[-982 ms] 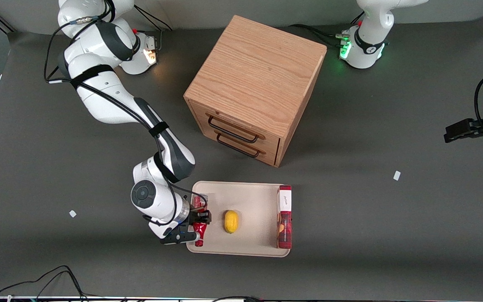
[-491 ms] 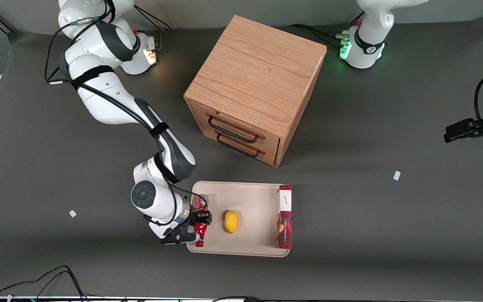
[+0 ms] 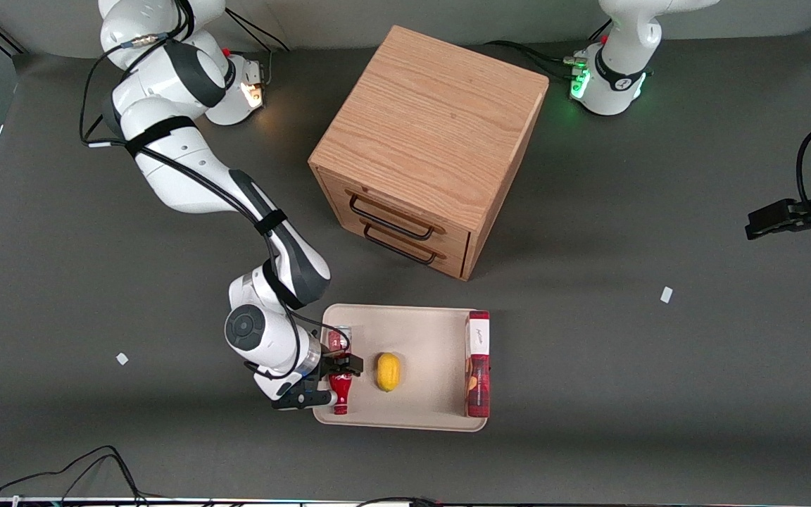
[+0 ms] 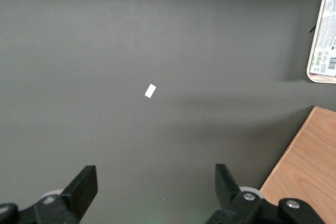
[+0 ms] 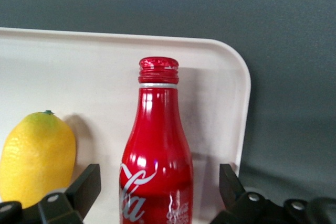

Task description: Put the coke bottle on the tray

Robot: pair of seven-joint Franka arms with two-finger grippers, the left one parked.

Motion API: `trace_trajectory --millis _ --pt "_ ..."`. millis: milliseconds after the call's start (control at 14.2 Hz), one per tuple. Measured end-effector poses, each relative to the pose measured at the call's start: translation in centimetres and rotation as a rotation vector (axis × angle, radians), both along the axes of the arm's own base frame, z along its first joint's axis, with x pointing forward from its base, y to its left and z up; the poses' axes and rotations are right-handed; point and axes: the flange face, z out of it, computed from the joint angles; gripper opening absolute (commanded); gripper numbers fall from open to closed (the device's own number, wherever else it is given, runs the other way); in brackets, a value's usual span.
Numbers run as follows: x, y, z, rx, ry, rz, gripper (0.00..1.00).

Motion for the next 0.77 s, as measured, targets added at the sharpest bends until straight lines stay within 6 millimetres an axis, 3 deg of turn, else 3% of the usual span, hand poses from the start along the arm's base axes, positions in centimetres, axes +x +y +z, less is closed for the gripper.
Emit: trace_trajectory --millis 281,421,772 --pt "0.5 -0.1 1.2 0.009 -0.027 -0.005 1.0" --pt "0.9 -0.3 3.5 0.0 -0.034 0.0 1.0" --pt "1.1 -3.4 15.2 -0.071 0.005 0.0 1.0"
